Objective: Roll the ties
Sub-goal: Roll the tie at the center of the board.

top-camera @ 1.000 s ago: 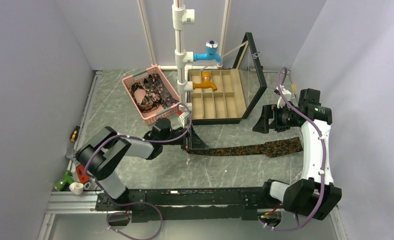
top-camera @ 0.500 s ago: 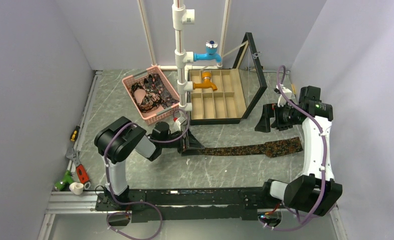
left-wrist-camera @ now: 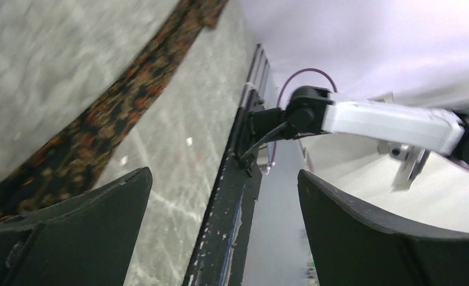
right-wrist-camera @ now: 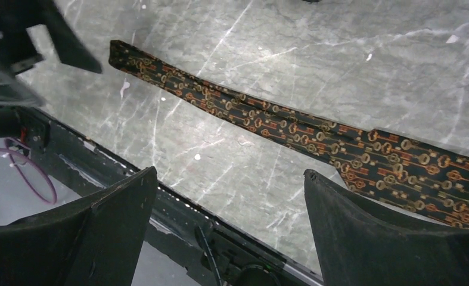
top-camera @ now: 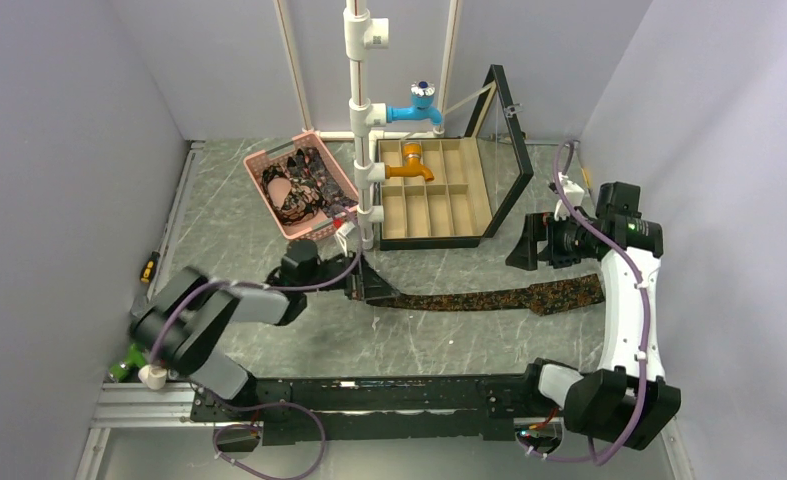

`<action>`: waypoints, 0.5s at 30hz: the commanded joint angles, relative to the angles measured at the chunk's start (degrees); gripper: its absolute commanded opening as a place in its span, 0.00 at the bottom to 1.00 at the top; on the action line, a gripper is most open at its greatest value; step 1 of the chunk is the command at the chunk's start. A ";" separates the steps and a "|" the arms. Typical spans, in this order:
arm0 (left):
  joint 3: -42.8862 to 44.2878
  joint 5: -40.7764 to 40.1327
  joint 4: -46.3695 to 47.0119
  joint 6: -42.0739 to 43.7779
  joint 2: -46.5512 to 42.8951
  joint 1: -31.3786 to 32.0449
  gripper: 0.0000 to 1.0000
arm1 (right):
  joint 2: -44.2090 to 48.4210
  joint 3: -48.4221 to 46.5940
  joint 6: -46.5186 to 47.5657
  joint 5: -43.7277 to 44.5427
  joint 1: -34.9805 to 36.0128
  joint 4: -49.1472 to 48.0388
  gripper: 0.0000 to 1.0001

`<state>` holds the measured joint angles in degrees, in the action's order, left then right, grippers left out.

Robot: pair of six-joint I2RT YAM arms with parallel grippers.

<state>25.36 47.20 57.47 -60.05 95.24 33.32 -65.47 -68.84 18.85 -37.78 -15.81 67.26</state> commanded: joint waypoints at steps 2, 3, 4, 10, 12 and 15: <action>0.42 -1.16 -26.83 30.06 -25.03 -0.92 0.99 | 3.35 4.21 -7.06 -6.53 0.00 -7.91 0.89; 0.41 -4.45 -32.57 33.30 -29.39 -1.26 0.99 | 3.71 5.21 -8.39 -7.53 0.06 -9.29 0.85; 0.42 -6.57 -36.52 35.36 -32.62 -1.69 0.99 | 4.06 6.50 -10.40 -8.62 0.09 -11.19 0.82; 7.18 -15.81 -60.28 57.17 -40.52 -2.36 0.69 | 0.77 12.59 -21.67 -13.37 3.27 -21.56 0.39; 8.55 -16.10 -64.50 65.27 -41.06 -2.42 0.69 | -0.50 15.55 -26.42 -13.97 6.11 -25.81 0.30; 9.35 -14.88 -69.64 77.13 -40.31 -2.34 0.68 | -1.97 19.75 -34.46 -13.60 12.16 -34.22 0.16</action>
<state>32.16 34.15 1.96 -4.73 55.13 31.07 -66.00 -53.12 -2.44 -48.58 -9.76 46.52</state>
